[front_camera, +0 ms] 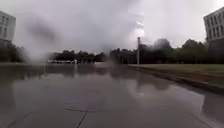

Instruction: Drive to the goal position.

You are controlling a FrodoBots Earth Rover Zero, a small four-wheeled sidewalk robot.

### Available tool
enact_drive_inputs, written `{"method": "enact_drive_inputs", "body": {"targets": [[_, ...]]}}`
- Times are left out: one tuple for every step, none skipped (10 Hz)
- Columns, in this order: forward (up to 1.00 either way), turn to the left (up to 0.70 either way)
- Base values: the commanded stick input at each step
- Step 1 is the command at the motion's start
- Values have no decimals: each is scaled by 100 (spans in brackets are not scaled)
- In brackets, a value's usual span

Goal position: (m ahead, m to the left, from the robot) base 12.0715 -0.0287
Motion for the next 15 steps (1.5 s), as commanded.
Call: {"method": "enact_drive_inputs", "body": {"targets": [[70,0],[70,0],[70,0],[70,0],[70,0],[70,0],[70,0],[70,0],[70,0],[70,0],[70,0],[70,0],[70,0],[70,0],[70,0]]}}
